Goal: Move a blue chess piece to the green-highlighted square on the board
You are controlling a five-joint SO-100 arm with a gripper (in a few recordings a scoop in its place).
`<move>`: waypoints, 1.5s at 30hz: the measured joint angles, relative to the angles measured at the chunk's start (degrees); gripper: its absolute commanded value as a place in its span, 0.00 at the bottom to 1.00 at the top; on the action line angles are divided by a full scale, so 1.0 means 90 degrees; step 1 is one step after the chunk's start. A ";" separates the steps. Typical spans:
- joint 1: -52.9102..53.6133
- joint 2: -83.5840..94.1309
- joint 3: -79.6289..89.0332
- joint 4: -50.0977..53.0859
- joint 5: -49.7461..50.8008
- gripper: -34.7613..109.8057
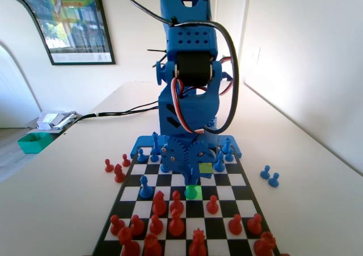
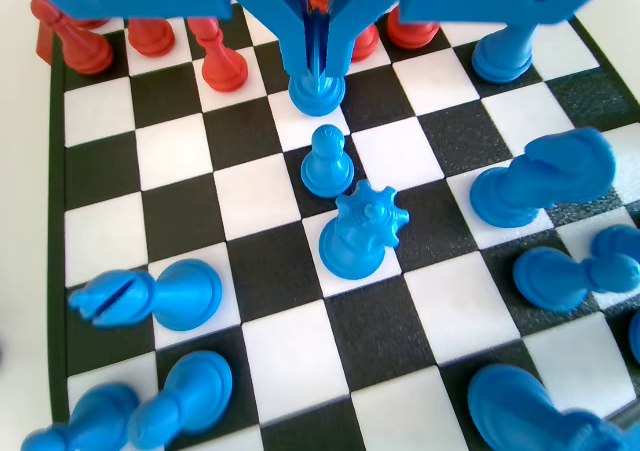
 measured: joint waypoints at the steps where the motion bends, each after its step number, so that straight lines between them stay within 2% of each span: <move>1: 0.0000 0.0000 0.0020 -0.0039 0.0029 0.28; 16: -0.0010 0.0000 0.0283 -0.0361 0.0029 0.35; 26: -0.0078 0.0225 0.0459 -0.0430 0.0186 0.33; 34: -0.0010 0.0732 0.0039 0.0498 0.0088 0.25; 45: -0.0010 0.2080 -0.0615 0.2637 -0.1484 0.25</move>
